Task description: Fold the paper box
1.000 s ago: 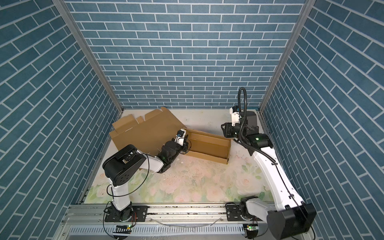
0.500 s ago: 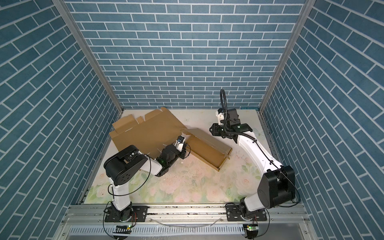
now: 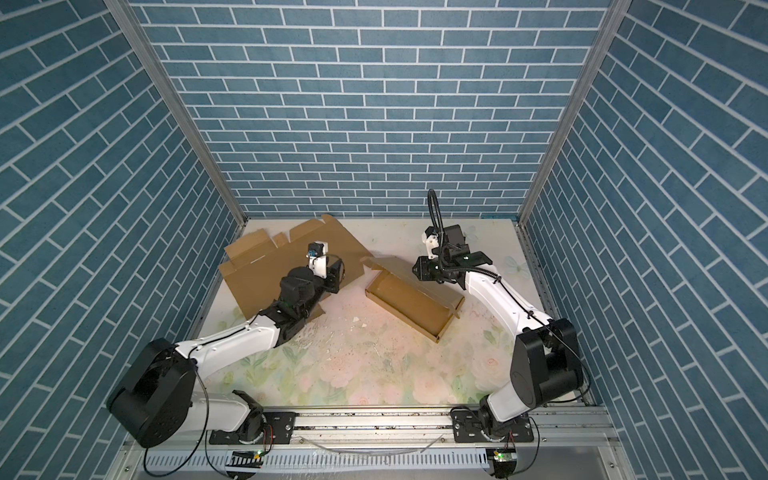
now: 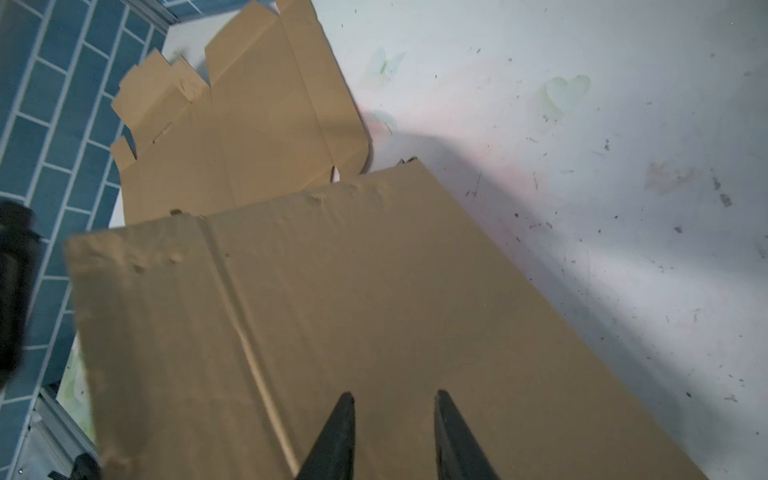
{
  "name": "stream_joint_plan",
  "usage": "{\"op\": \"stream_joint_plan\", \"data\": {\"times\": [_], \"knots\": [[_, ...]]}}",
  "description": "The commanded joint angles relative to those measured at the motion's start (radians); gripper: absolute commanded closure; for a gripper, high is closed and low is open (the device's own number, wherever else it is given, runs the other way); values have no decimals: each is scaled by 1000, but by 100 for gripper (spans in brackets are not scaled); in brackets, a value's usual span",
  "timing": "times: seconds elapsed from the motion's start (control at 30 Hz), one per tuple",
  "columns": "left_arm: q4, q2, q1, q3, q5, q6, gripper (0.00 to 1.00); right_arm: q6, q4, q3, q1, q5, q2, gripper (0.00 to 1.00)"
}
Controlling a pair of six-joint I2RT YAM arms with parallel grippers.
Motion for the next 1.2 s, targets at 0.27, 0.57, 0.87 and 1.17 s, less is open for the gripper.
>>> {"op": "stream_joint_plan", "data": {"times": [0.27,0.57,0.87,1.17], "knots": [[-664,344,111,633,534,-49,49,-146,-35,-45,28,-23,55,67],[-980,613,28,912,627,62,33,-155,-35,-57,68,71,101,67],[-1015,680,3,863,513,115,29,-111,29,-100,96,102,138,67],[-877,646,-10,658,514,17,32,-25,52,-144,82,102,50,59]]}}
